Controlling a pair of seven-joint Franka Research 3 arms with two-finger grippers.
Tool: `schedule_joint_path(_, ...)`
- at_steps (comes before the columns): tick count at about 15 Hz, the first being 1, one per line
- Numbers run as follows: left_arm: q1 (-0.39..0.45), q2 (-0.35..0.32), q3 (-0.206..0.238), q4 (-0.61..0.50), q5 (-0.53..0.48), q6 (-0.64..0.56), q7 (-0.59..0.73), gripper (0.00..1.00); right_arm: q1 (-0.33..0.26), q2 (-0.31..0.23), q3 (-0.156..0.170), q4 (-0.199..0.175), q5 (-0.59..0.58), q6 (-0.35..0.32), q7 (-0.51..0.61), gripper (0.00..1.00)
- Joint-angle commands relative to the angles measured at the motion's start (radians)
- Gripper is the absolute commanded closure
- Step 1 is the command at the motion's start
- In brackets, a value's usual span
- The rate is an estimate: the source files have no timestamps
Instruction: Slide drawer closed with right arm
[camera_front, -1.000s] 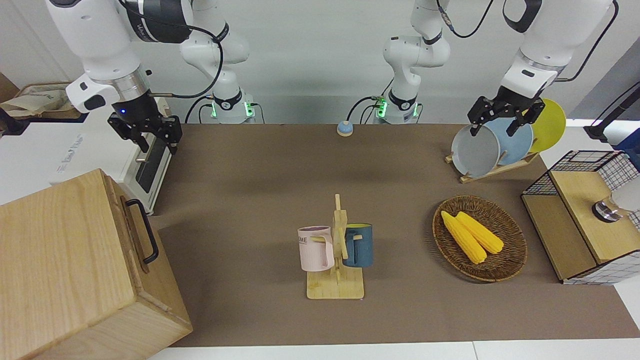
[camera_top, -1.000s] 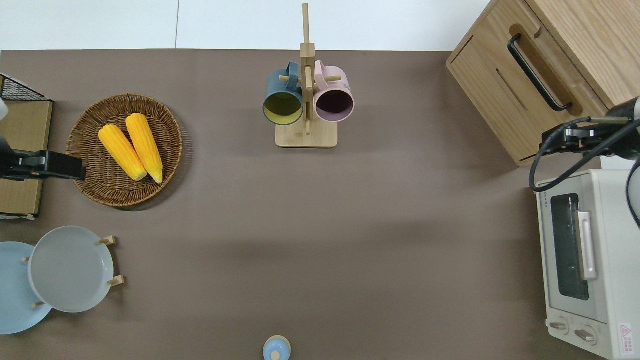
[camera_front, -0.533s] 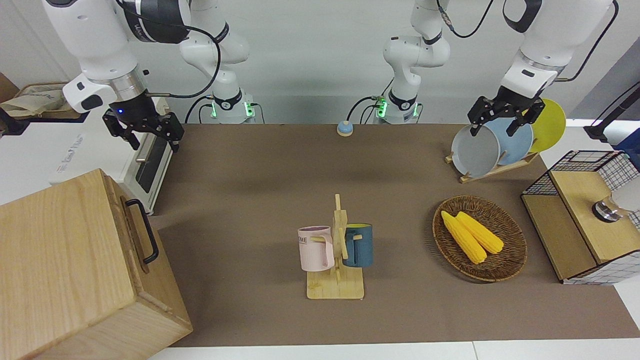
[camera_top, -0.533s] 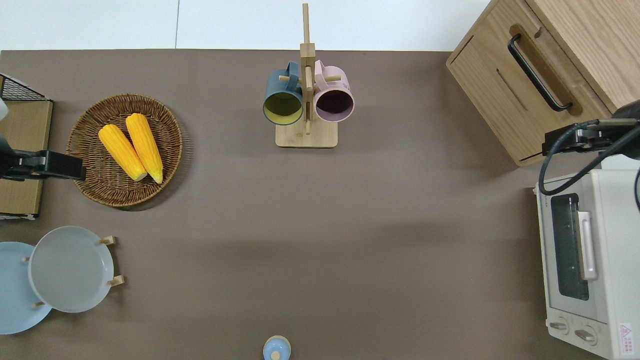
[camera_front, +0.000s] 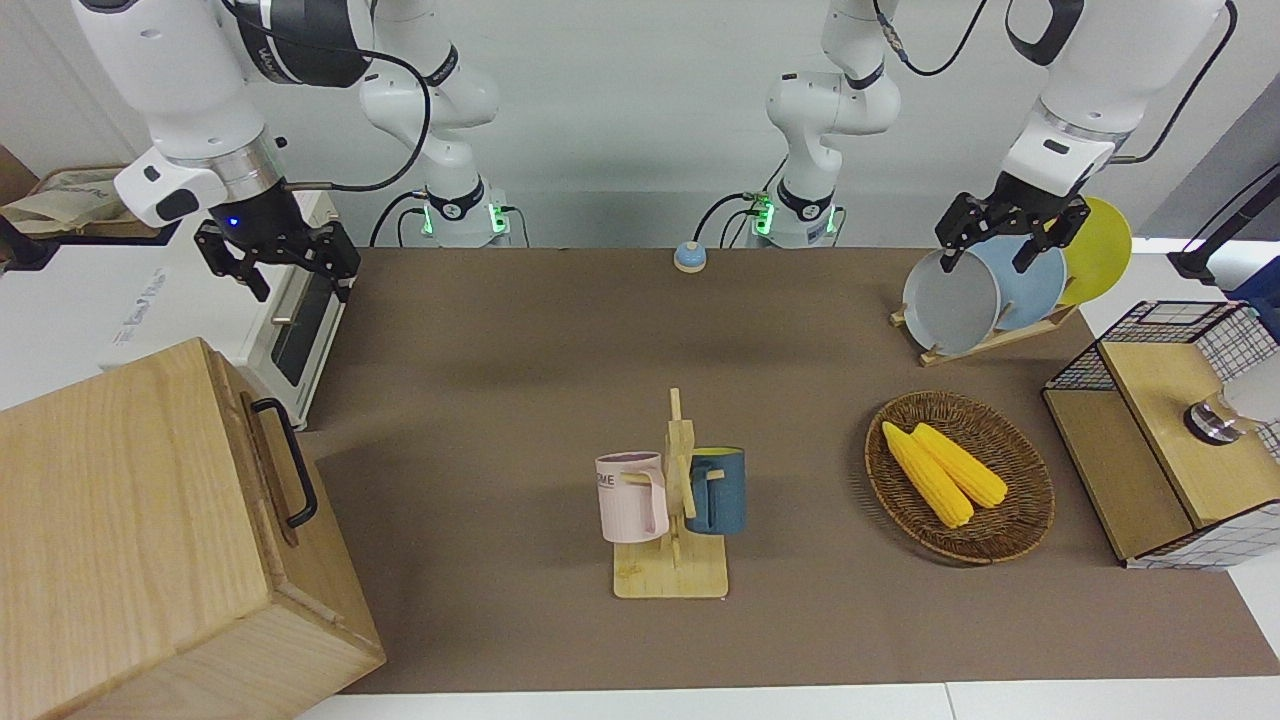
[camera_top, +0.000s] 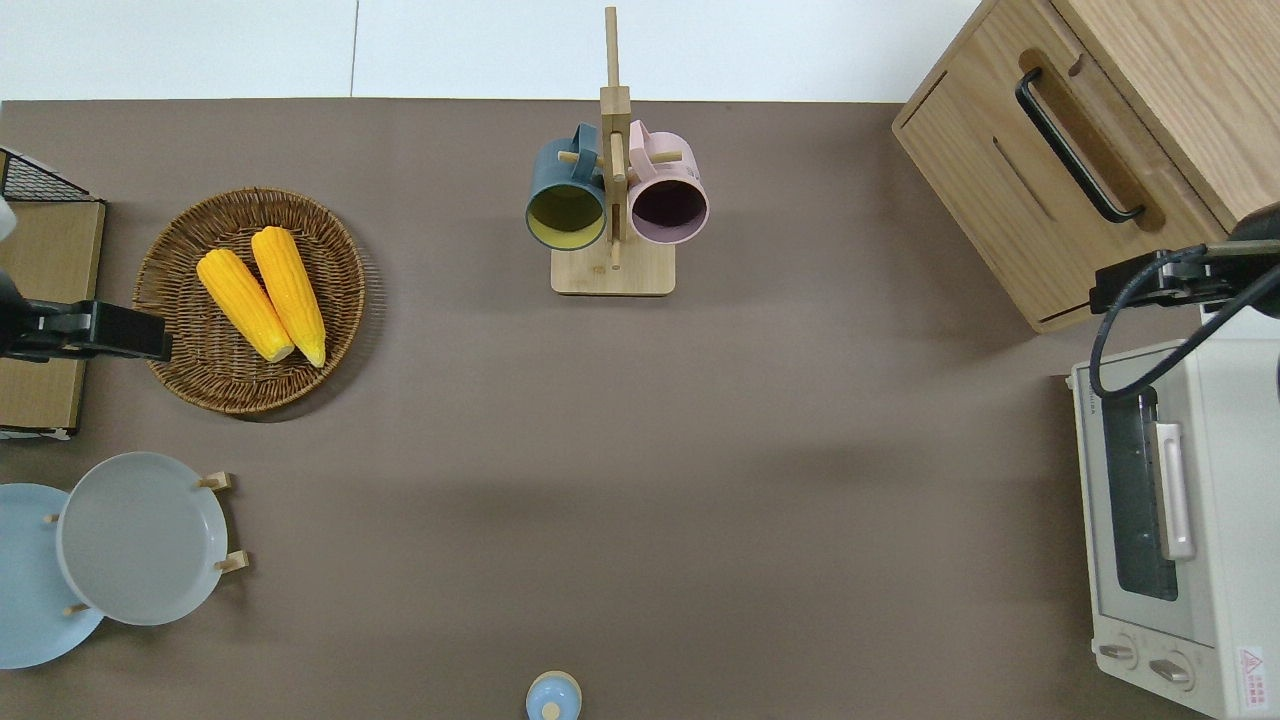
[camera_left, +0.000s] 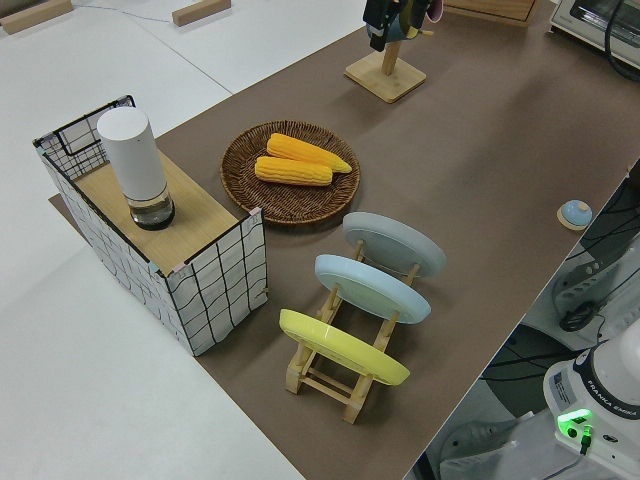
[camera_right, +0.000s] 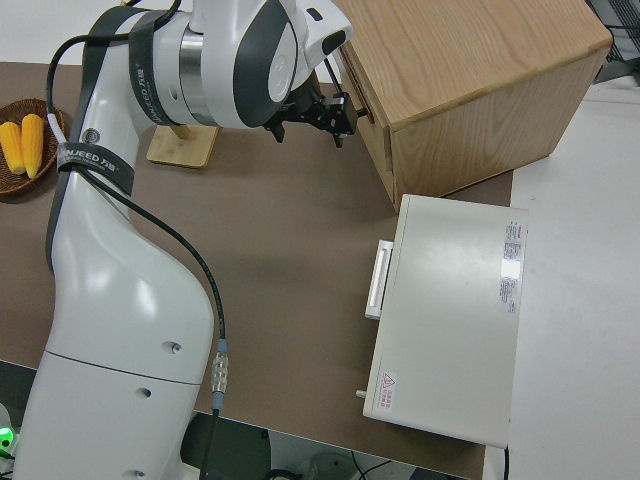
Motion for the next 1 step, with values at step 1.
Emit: schedule_joint_path(1, -0.017, 0.013, 0.017, 0.020, 0.012, 0.000, 0.008, 0.00, -0.009, -0.011, 0.003, -0.001, 0.023, 0.001, -0.031, 0.011)
